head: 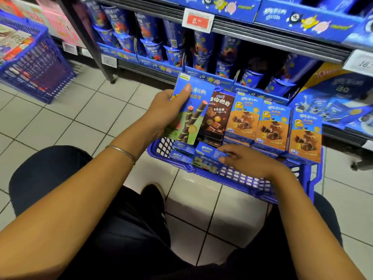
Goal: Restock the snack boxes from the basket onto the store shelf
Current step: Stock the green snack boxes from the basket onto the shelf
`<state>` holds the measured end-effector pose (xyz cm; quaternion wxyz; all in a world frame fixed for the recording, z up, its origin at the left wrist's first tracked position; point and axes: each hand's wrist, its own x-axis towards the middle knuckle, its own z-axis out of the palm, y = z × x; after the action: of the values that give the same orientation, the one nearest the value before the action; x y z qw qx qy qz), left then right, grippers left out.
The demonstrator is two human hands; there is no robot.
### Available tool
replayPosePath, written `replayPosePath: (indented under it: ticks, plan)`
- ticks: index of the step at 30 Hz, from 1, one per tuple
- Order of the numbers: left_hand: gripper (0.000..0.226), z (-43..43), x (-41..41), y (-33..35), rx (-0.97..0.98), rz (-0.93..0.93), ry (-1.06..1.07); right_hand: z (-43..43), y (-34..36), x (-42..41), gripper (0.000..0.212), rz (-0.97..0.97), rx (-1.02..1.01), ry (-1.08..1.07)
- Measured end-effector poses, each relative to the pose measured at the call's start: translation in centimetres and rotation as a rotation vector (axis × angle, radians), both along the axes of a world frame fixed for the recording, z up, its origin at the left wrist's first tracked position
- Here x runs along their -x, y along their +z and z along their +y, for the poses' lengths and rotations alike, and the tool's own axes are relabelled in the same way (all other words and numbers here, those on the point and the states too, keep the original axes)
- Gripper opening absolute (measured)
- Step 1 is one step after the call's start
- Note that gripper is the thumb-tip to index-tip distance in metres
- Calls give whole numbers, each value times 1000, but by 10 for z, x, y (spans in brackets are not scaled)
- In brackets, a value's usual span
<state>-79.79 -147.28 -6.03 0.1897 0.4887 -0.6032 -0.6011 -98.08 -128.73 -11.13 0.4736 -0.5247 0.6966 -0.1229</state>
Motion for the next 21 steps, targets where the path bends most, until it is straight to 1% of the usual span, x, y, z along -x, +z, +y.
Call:
replayPosePath:
  ticks: [2,4,5,8,10,12,14,16,17,19,21]
  plan:
    - [60,-4,-2,-5,37,-11,19,5,24,5,23,-128,67,-70]
    - [50,-6,-3,-11,39,-13,45,5,41,9,19,-269,132,-186]
    - [45,-7,-3,-14,39,-20,47,4,44,11,20,-361,172,-258]
    - [38,-3,-5,-24,31,-33,48,-6,43,10,31,-670,239,-512]
    - [37,3,-5,-27,-15,-12,23,-18,42,3,32,-774,263,-629]
    - [45,10,-3,-28,-124,11,-22,-30,41,-5,32,-775,270,-717]
    - [57,15,0,-23,-293,47,-54,-42,39,-10,35,-721,263,-788]
    - [64,18,3,-18,-445,184,-126,-51,40,-12,39,-692,250,-853]
    - [63,19,3,-16,-473,241,-167,-55,41,-14,40,-684,248,-884]
    - [54,20,4,-14,-416,269,-218,-63,45,-16,44,-656,249,-930]
    - [45,20,6,-16,-291,210,-235,-69,47,-17,45,-632,269,-961]
